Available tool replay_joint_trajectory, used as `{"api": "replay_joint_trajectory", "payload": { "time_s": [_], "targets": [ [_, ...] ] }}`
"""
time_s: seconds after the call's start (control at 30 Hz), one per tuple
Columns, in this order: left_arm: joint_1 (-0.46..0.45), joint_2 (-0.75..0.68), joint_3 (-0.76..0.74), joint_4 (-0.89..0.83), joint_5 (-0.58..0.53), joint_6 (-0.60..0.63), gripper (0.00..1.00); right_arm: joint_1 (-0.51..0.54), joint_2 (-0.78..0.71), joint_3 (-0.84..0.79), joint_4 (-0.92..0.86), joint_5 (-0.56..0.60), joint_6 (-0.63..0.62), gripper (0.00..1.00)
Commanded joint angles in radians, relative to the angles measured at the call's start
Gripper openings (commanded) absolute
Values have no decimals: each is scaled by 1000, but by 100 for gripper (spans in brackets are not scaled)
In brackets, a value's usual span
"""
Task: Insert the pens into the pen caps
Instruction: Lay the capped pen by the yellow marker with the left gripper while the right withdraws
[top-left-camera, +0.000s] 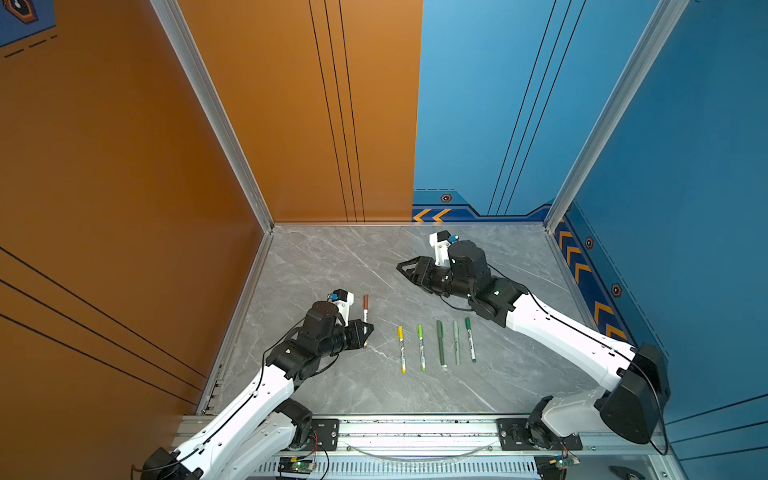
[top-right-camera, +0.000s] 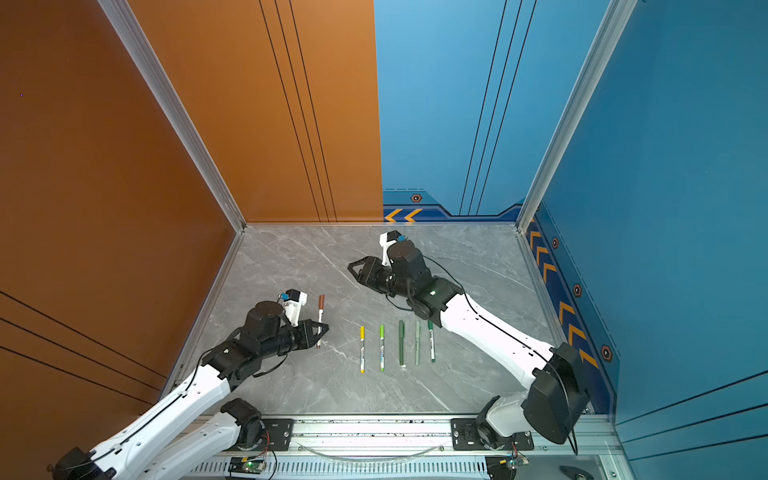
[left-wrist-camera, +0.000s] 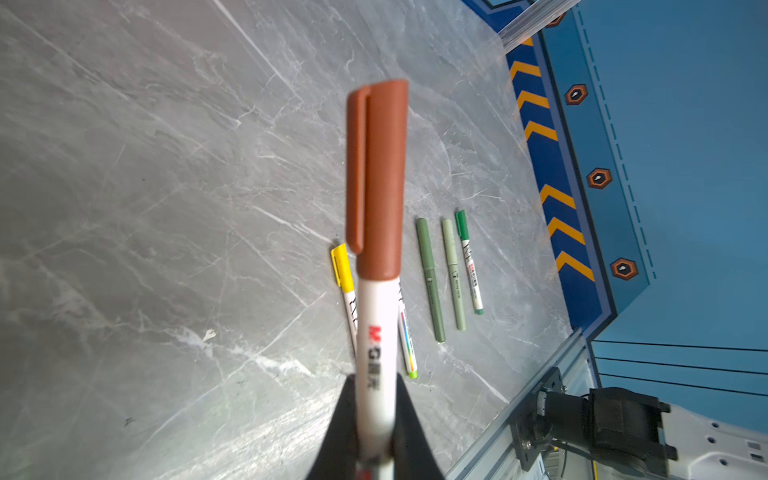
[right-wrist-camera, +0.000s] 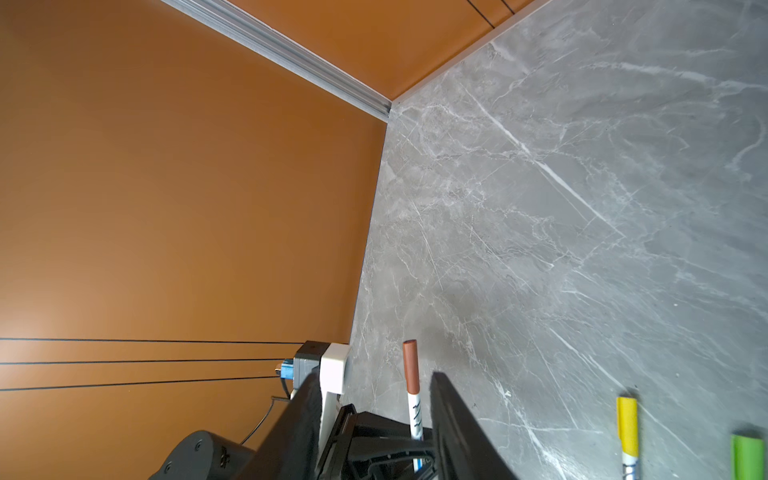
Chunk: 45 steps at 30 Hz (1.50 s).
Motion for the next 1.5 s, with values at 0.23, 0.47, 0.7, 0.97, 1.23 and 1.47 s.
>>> {"api": "replay_joint_trajectory", "payload": {
  "time_s": [0.23,0.47,0.7,0.97,1.23,1.47],
  "targets": [
    [-193,203,-15,-42,-205,-90,0,-29,-198,-249,-39,77,-9,45],
    [-280,308,-31,-15,-297,-190,0,-86,-250,-281,-54,67,-15,45],
    [-301,370,-16,-8,-320,-203,1,-93,-259,-286,-55,63,-18,44],
    [-302,433,6,14,-317,-190,11,-98,-287,-310,-55,72,-12,44],
    [-308,481,18,27,-321,-187,21,-114,-319,-331,-66,75,-9,44],
    [-308,508,26,32,-323,-181,22,-126,-341,-347,-67,75,-8,43]
  ]
}}
